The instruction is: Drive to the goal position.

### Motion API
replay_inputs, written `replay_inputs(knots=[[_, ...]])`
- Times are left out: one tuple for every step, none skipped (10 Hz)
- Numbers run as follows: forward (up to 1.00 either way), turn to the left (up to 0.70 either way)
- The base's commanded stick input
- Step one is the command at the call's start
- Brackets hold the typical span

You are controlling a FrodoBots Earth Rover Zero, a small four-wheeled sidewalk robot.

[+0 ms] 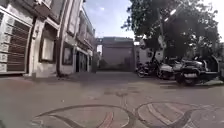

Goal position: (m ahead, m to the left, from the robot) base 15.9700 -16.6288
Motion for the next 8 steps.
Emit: replay_inputs(knots=[[1.00, 0.06], [1.00, 0.06], [1.00, 0.06], [1.00, 0.06], [1.00, 0.06], [1.00, 0.06], [1.00, 0.06], [1.00, 0.06]])
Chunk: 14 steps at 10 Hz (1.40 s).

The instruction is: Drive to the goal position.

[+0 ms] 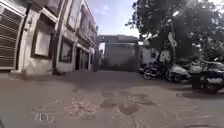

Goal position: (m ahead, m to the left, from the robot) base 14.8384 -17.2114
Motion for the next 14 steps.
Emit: replay_inputs(knots=[[1.00, -0.27], [1.00, -0.34], [1.00, -0.34], [1.00, -0.34], [1.00, -0.34], [1.00, -0.34], [1.00, -0.19], [1.00, 0.06], [1.00, 0.06], [1.00, 0.06], [1.00, 0.06], [1.00, 0.06], [1.00, 0.06], [1.00, 0.06]])
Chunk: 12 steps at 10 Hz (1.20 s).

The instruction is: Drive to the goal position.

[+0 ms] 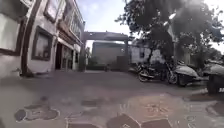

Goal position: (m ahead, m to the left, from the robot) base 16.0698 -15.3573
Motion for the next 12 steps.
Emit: replay_inputs(knots=[[1.00, 0.06], [1.00, 0.06], [1.00, 0.06], [1.00, 0.06], [1.00, 0.06], [1.00, -0.05], [1.00, -0.34], [1.00, -0.34], [1.00, -0.34], [1.00, -0.30], [1.00, 0.06], [1.00, 0.06]])
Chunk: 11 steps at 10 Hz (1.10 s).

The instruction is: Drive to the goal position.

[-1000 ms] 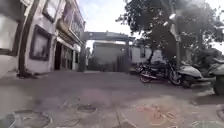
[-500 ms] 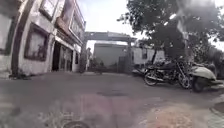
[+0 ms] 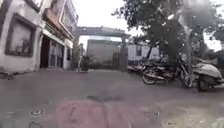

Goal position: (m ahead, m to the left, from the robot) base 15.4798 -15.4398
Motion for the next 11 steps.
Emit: replay_inputs(knots=[[1.00, 0.06], [1.00, 0.06], [1.00, 0.06], [1.00, 0.06], [1.00, 0.06], [1.00, 0.06], [1.00, 0.06], [1.00, 0.06], [1.00, 0.06], [1.00, 0.06], [1.00, 0.06]])
